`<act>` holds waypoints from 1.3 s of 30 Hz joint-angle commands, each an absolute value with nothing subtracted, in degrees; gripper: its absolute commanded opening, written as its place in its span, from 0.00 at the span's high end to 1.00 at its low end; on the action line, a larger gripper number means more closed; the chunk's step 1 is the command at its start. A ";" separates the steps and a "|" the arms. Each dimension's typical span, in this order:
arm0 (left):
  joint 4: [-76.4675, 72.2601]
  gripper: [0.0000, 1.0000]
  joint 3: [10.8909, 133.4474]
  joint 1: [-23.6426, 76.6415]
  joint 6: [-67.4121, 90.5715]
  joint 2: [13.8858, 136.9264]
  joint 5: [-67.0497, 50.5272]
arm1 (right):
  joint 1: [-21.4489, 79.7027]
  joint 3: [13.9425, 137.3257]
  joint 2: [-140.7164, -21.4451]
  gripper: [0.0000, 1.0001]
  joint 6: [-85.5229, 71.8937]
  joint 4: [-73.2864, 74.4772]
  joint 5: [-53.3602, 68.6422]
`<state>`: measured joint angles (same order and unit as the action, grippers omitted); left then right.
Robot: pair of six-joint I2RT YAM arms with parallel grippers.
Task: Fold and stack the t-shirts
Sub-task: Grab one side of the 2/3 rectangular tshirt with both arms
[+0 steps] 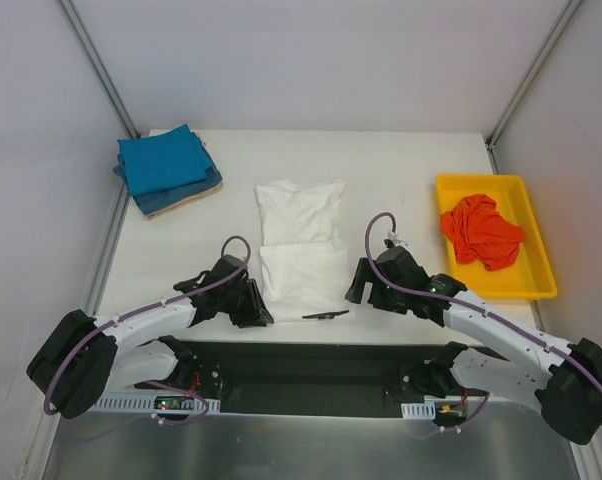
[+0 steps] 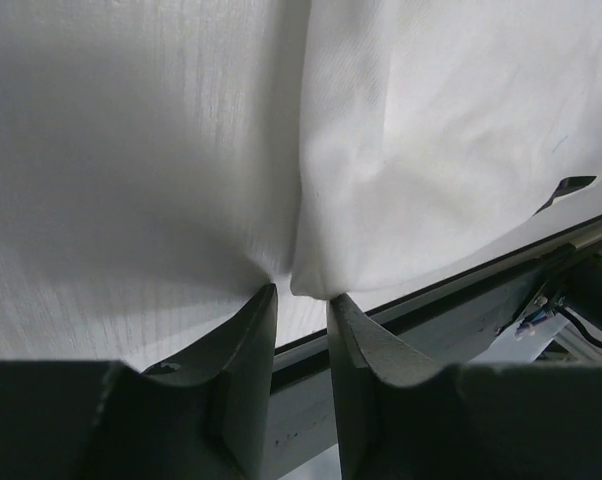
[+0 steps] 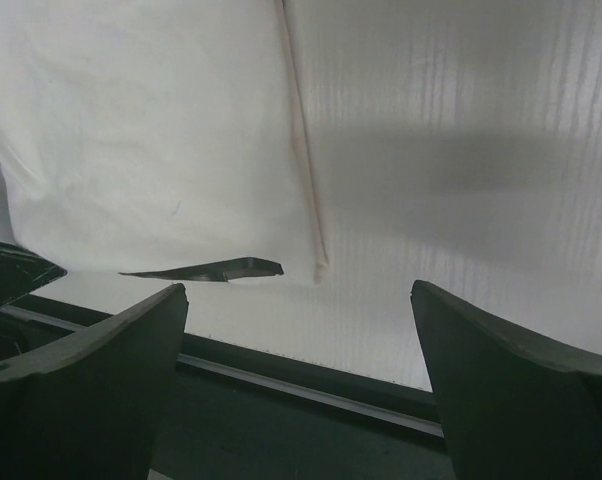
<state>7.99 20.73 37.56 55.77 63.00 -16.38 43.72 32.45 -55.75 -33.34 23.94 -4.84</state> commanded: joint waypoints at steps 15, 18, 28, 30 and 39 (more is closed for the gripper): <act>5.63 1.00 22.94 37.97 51.59 69.17 -15.47 | 43.77 31.29 -63.98 0.10 -33.22 18.19 5.80; 5.71 1.00 22.68 37.97 51.33 69.43 -15.38 | 43.77 31.46 -65.30 0.16 -33.22 18.98 3.96; 5.71 1.00 22.68 37.97 51.59 70.58 -15.73 | 43.42 33.49 -71.54 0.43 -32.43 18.46 4.83; 5.71 1.00 22.24 37.97 51.59 70.14 -15.91 | 43.42 33.40 -72.07 0.47 -32.61 18.63 5.62; 5.71 1.00 21.45 37.97 50.89 67.50 -16.17 | 43.42 32.87 -73.83 0.80 -33.31 15.82 8.78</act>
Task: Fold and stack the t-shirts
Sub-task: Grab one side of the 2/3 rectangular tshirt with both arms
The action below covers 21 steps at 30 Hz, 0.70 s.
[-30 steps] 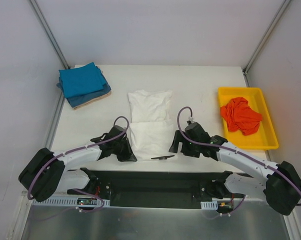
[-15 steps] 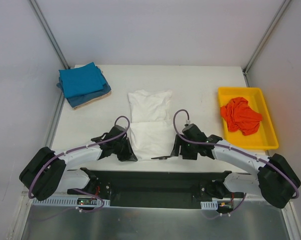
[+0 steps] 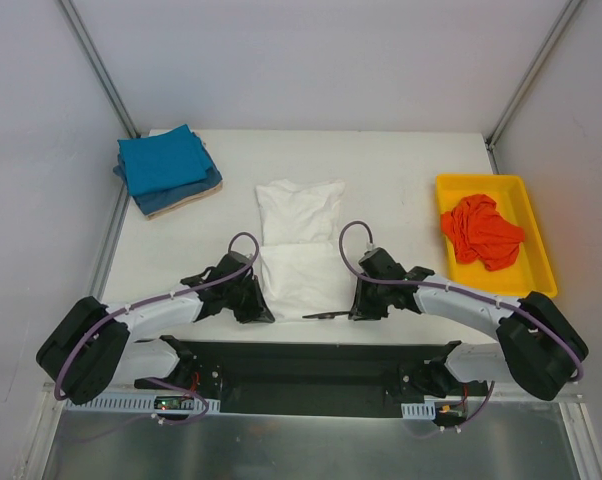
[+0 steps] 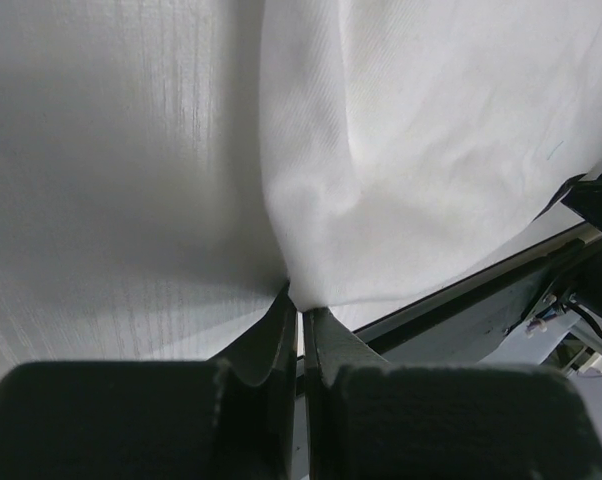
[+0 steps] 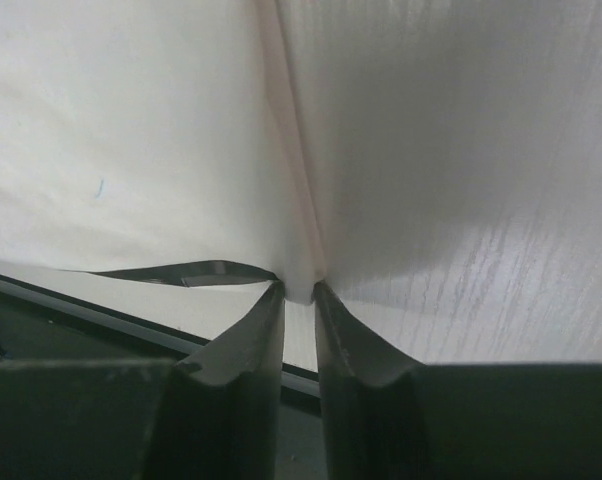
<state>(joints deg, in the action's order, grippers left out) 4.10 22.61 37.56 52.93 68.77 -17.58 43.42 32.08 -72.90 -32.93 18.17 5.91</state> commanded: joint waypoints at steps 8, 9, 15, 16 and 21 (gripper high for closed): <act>5.71 1.00 20.92 38.06 49.13 64.78 -18.28 | 43.59 31.64 -71.46 0.99 -33.05 14.85 9.14; 5.71 1.00 20.66 38.06 49.22 64.17 -18.46 | 43.59 30.94 -69.98 0.99 -33.05 15.03 9.31; 6.24 1.00 18.72 38.84 50.01 59.70 -22.32 | 46.04 27.95 -61.89 0.99 -34.09 16.34 10.28; 6.59 1.00 18.37 39.20 50.44 58.63 -23.11 | 46.75 26.47 -61.09 0.99 -34.88 16.17 10.20; 12.55 1.00 17.84 42.36 52.12 49.94 -23.64 | 53.78 23.90 -55.82 0.99 -41.04 13.79 10.64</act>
